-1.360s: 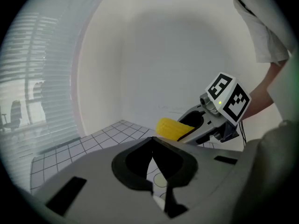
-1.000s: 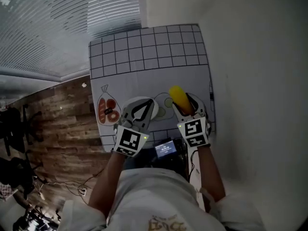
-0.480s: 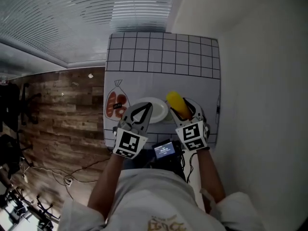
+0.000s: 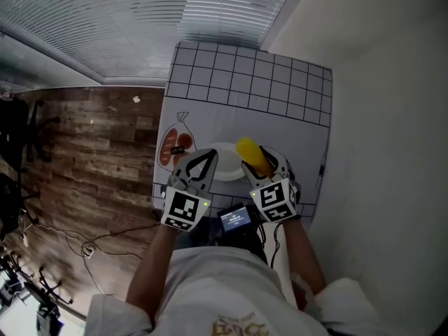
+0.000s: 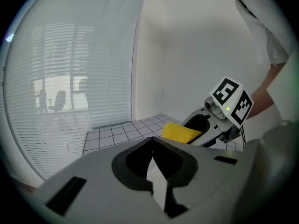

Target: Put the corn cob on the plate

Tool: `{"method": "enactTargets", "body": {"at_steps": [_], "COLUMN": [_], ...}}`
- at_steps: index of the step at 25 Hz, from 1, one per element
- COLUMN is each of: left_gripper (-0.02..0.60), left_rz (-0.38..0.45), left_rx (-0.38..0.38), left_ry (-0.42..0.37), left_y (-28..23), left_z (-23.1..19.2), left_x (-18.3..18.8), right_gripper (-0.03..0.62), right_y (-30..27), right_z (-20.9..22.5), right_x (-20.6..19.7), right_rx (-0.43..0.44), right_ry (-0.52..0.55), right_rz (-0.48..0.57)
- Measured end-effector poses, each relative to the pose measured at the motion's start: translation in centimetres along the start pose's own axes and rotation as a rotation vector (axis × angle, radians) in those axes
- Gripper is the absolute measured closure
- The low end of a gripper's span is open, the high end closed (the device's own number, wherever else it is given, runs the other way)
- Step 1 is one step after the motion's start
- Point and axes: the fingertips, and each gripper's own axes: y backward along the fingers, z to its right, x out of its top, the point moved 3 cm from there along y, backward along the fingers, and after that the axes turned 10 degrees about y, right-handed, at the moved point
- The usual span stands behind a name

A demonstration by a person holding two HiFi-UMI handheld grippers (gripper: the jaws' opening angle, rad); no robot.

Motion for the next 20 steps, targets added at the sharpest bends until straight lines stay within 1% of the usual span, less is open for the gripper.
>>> {"method": "enactTargets", "body": {"at_steps": [8,20], "left_gripper": [0.574,0.574], "left_rz": [-0.01,-0.012], "left_rx": [0.05,0.085], "left_ry": [0.044,0.107], "left_y": [1.2,2.0], "left_z": [-1.7,-2.3], "left_x": [-1.3,-4.0], "right_gripper": [0.339,0.338], "right_y": [-1.8,-3.5], "right_z": [-1.1,-3.0], "right_x": [1.5,1.9], "right_rx": [0.044,0.111], "right_ry": [0.059,0.171], "right_rz": [0.011,0.011]}}
